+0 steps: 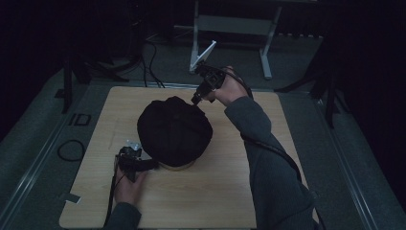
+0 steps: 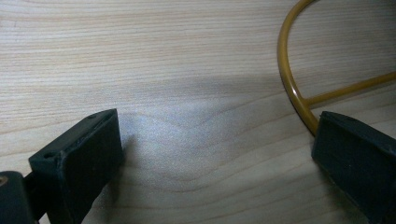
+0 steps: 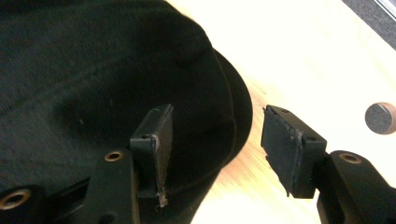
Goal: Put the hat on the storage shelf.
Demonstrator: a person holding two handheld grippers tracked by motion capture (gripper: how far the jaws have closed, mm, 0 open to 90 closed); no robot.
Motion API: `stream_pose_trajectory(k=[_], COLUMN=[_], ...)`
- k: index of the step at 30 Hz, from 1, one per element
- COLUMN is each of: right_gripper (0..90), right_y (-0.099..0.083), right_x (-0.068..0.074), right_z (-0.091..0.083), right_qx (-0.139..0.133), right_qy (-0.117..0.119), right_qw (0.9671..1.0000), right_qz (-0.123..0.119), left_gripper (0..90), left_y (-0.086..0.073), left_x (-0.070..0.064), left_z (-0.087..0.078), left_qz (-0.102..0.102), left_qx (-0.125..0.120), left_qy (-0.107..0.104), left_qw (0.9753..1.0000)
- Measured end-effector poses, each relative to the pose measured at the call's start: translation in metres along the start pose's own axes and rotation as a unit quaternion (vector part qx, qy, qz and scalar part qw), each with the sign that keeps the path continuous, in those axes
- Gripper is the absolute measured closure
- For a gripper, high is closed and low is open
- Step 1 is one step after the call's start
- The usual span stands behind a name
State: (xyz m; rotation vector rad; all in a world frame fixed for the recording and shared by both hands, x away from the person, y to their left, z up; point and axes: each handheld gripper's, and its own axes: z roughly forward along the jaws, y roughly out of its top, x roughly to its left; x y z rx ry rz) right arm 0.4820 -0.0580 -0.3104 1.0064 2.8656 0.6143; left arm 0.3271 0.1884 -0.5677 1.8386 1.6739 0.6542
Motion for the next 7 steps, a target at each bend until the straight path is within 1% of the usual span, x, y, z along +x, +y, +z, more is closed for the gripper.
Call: stream_pose_trajectory(k=[5,7], right_gripper=[43.2,43.2], right_y=[-0.0096,-0.011], right_x=[-0.005,-0.0061], right_z=[0.0052,0.0062], right_qx=[0.017,0.018], right_qy=[-0.004,-0.003], right_qw=[0.9998,0.9998], right_qz=[0.0,0.002], left_gripper=[1.3,1.3], left_y=[0.0,0.0], left_x=[0.0,0.0], left_z=[0.0,0.0], left_qz=[0.0,0.0], left_qx=[0.0,0.0], left_qy=[0.0,0.0], left_qw=[1.0,1.0])
